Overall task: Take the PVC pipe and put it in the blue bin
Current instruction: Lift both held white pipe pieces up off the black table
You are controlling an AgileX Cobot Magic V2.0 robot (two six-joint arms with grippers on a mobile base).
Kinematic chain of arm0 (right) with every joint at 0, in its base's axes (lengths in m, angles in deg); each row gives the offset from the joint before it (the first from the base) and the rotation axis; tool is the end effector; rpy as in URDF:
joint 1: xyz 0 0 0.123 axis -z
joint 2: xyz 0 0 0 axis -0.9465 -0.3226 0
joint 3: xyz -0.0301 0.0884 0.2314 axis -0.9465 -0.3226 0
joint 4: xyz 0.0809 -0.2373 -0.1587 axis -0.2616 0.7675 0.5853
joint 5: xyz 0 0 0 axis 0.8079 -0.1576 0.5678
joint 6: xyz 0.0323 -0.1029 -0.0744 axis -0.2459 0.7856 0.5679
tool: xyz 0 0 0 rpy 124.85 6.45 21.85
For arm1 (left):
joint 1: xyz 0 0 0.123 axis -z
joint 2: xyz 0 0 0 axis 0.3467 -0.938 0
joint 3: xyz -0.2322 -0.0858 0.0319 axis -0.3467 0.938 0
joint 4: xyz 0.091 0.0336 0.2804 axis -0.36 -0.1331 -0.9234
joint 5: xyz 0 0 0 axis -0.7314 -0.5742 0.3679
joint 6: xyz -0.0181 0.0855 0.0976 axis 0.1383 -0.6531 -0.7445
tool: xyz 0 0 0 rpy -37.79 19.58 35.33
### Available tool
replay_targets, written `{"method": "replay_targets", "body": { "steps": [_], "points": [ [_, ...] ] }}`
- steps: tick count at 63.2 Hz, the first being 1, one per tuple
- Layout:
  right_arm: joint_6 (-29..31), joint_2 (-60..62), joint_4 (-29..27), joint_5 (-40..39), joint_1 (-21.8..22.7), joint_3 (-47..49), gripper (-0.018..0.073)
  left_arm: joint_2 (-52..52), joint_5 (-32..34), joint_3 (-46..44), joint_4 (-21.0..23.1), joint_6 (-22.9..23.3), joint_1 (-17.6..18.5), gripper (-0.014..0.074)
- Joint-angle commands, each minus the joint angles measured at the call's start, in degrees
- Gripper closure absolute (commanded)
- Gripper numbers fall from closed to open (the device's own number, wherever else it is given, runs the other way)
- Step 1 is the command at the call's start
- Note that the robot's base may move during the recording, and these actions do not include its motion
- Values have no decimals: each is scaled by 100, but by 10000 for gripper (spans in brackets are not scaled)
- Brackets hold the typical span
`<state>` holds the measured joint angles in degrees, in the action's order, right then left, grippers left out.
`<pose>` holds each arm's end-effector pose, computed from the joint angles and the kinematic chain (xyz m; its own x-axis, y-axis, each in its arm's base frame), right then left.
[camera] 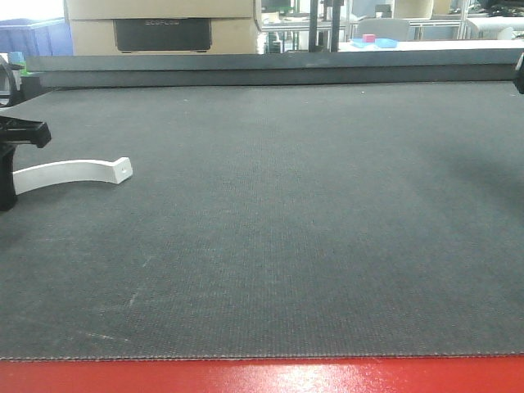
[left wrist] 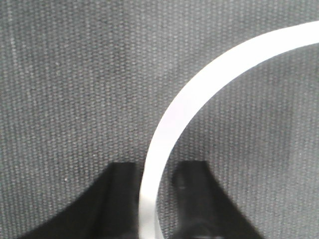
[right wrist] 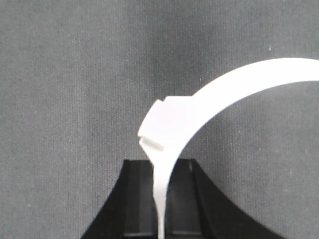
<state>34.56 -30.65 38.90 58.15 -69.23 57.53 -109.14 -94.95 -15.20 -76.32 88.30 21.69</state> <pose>0.3877 -0.0025 0.2228 -0.9009 0.1531 -0.4062 0.1116 0.9860 0.1241 0.4118 -0.0050 0.1024 -0.9773 0.0273 -0.2101 0.0196 0.9990 0.0390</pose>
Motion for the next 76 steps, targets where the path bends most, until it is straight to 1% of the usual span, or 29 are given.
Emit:
{"method": "replay_targets", "body": {
  "steps": [1, 3, 6, 7, 20, 26, 30, 43, 55, 61, 67, 73, 76],
  "points": [
    [57, 18, 19, -111, 0, -4, 727, -32, -48, -26, -34, 4, -16, 593],
    [57, 18, 19, -119, 0, -4, 727, -32, -48, -26, -34, 4, -16, 621],
    [57, 18, 19, -127, 0, -4, 727, -32, -55, -26, -34, 4, -16, 703],
    [57, 18, 19, -127, 0, -4, 727, -32, -55, -26, -34, 4, -16, 707],
    [57, 18, 19, -155, 0, -4, 727, 64, -228, -26, -34, 4, -16, 707],
    [57, 18, 19, -159, 0, 8, 727, 237, -203, -26, -34, 58, -16, 707],
    [57, 52, 19, -159, 0, 7, 727, 450, -203, -26, -22, 153, -6, 707],
    [57, 271, 19, -123, 0, 7, 727, 1251, -69, -26, 48, 153, 4, 707],
    [57, 617, 19, -482, 0, 7, 727, 1892, -25, -26, 563, 153, 4, 707],
    [127, 784, 19, -639, 0, 7, 727, 2203, 232, -16, 779, 153, 4, 707],
    [398, 921, 19, -651, -4, -18, 727, 2524, 492, -7, 1037, 153, 11, 707],
    [514, 1142, 19, -857, -31, -184, 727, 2856, 839, 132, 1045, 153, 150, 707],
    [514, 1285, 19, -1073, -47, -371, 727, 3070, 1180, 268, 1031, 153, 275, 707]
  ]
}}
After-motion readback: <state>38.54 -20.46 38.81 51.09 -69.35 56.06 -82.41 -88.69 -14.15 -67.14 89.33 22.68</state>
